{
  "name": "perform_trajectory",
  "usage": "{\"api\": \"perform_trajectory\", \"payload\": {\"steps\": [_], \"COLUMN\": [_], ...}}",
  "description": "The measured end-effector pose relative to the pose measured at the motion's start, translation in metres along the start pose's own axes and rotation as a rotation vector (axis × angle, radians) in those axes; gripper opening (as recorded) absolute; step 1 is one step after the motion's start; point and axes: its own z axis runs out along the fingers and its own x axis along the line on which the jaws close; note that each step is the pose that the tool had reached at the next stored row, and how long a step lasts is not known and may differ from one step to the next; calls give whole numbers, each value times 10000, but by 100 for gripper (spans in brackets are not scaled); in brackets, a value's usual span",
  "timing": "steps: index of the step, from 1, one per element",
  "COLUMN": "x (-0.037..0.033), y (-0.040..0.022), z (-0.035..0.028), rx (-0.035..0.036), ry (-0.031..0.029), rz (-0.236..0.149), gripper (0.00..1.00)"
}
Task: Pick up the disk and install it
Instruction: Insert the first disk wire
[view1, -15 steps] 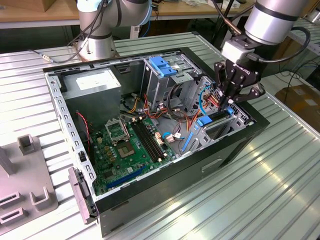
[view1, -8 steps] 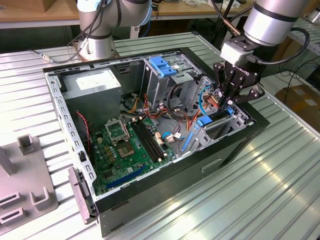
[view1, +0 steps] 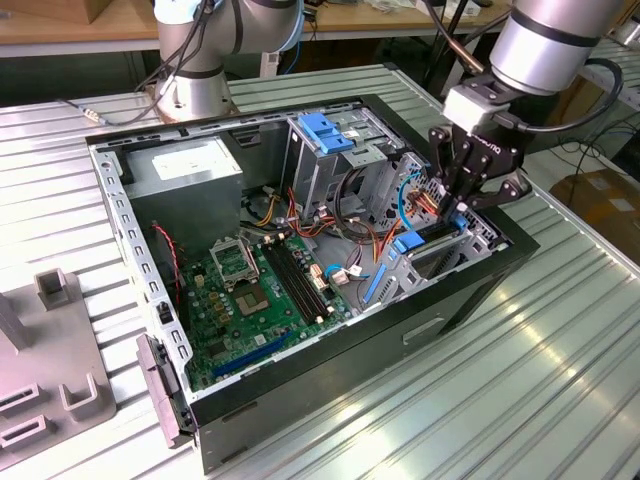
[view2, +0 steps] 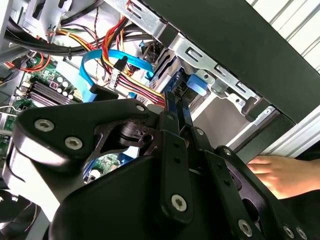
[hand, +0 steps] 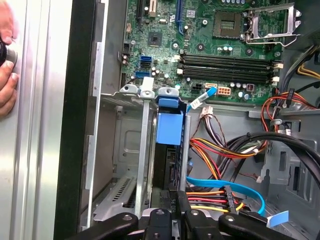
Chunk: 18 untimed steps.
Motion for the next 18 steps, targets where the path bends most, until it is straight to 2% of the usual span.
{"api": "perform_trajectory", "payload": {"steps": [18], "x": [7], "y": [0], "z": [20], "rx": [-14], "ry": [-1], "rz": [307], "gripper": [17]}}
